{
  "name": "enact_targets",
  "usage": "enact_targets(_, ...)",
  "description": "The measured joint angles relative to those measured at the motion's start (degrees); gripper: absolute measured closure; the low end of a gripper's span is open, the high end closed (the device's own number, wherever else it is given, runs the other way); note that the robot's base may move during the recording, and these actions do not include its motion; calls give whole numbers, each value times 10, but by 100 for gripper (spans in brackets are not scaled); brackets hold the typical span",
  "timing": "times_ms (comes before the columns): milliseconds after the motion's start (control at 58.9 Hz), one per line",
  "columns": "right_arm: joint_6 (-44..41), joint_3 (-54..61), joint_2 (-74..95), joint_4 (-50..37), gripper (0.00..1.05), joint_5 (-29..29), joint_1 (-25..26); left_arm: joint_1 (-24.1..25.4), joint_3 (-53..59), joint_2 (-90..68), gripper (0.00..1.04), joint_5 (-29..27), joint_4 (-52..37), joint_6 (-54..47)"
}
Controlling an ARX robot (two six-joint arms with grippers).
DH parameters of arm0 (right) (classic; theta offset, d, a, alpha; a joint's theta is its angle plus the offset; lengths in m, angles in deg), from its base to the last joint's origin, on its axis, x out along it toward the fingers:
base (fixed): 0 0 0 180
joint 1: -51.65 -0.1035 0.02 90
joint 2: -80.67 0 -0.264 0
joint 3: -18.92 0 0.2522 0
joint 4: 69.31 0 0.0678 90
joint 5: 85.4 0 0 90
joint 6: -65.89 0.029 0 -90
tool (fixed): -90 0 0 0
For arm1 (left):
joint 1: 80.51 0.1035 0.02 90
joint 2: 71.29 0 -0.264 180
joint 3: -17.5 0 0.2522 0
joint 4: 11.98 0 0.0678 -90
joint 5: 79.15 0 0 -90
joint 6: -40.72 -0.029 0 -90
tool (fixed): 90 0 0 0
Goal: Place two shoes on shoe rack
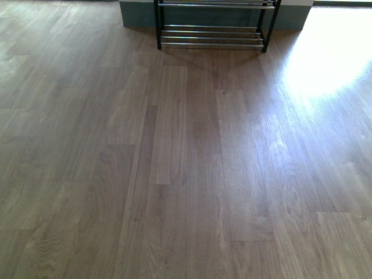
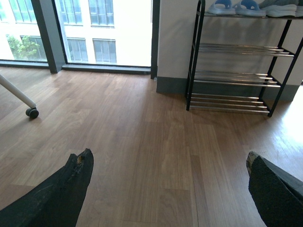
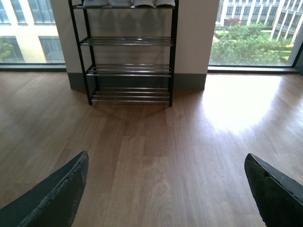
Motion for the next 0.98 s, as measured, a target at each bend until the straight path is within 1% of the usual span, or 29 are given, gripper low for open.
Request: enact_targets(984,0,0,0,0,9,0,0,0,0,0,9,0,0,0)
